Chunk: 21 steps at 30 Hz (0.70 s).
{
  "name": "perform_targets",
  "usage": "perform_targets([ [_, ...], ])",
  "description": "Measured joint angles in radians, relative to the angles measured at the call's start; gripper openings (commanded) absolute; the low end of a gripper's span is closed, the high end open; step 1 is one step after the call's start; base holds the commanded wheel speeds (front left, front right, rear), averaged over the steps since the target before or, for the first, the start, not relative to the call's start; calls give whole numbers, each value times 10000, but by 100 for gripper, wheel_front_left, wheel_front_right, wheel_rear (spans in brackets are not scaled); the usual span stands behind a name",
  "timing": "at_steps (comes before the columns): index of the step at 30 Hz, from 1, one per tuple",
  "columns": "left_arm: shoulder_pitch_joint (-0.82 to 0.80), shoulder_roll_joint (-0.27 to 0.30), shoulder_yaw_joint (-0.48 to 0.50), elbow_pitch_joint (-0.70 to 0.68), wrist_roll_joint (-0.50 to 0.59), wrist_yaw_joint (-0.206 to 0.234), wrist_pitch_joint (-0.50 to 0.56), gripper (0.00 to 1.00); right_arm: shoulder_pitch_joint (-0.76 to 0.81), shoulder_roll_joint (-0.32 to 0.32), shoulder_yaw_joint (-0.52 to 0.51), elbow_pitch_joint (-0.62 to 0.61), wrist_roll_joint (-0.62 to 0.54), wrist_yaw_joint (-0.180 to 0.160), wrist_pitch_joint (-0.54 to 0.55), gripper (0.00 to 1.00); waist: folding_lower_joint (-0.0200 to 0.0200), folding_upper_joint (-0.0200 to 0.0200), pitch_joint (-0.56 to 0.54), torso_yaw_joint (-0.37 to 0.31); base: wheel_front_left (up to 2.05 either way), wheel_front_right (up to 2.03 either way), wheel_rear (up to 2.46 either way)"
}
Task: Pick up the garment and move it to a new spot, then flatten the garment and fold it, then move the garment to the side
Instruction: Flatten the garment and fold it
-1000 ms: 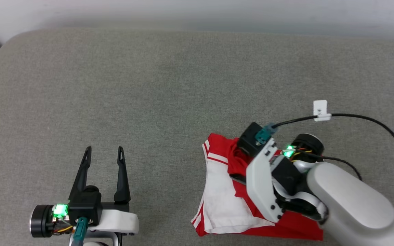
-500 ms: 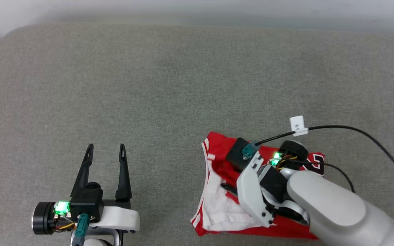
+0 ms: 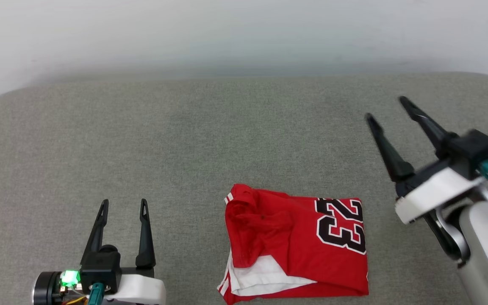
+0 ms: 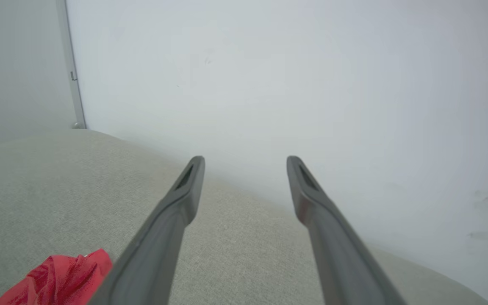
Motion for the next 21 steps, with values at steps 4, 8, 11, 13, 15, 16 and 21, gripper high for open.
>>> perform_targets([
  [4,152,-4,2,-23,0,-13,0,100,1286,696,-1753,-182,-863,-2,-846,100,0,0,-220,-86,0,0,0],
  [8,336,-10,-2,-73,-4,-58,0,100,2418,1335,-2890,-543,-1465,-2,-1187,100,0,0,-415,-109,0,0,0],
  [11,404,-17,15,-142,-25,-102,0,100,3279,1848,-3507,-861,-1685,-2,-1267,100,0,0,-542,-105,0,0,0],
  [13,520,-25,48,-178,-48,-128,0,100,3811,2125,-3722,-1124,-1877,-2,-1312,100,0,0,-618,-100,0,0,0],
  [15,617,-33,58,-217,-79,-178,0,100,4320,2416,-3916,-1337,-1925,-2,-1327,100,0,0,-690,-95,0,0,0],
  [16,670,-36,69,-242,-102,-192,0,100,4566,2512,-3971,-1436,-1944,-2,-1329,100,0,0,-726,-89,0,0,0],
  [21,958,-71,121,-332,-184,-347,0,100,5643,2907,-4366,-1856,-1981,-2,-1333,100,0,0,-892,-55,0,0,0],
])
